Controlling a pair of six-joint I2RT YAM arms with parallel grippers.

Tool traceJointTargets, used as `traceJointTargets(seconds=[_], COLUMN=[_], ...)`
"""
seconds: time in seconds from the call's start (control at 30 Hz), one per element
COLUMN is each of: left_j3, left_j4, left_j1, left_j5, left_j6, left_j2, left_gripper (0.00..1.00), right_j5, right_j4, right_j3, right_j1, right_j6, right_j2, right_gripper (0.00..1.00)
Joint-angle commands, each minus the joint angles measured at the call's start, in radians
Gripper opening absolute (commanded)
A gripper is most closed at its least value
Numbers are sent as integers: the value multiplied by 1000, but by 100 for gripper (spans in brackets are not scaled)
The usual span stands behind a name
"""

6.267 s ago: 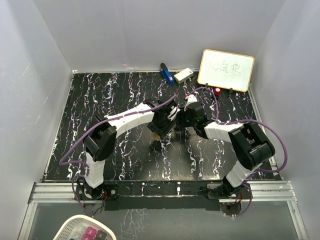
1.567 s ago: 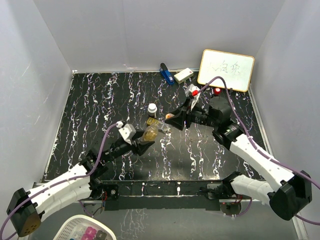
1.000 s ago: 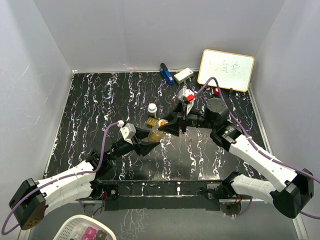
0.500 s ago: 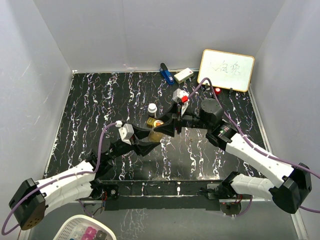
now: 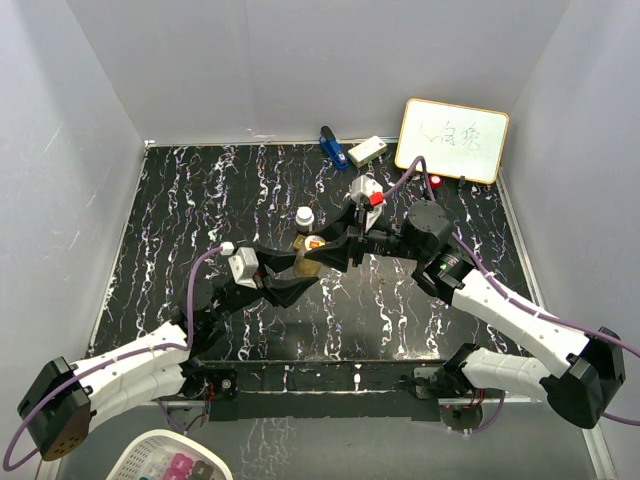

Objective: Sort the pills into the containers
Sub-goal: Screw the lid of the pill bottle onto the pill bottle.

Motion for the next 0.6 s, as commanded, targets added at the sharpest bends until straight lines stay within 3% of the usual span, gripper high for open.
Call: traceJointTargets(seconds=[0.0,0.3,0.57], left_j3=[15,44,90], left_j4=[142,235,196], left_j1=[1,2,1], left_j5=[4,18,32], left_j6=[27,38,88], left_j2=[-19,19,7], left_gripper=[0,0,0], right_j5=[40,48,53], right_j4=[104,134,85], right_j3=[-10,-4,16], right_j1=[4,19,24], right_j6=[15,17,1], right_j2=[-25,-3,21], right_gripper=[0,0,0])
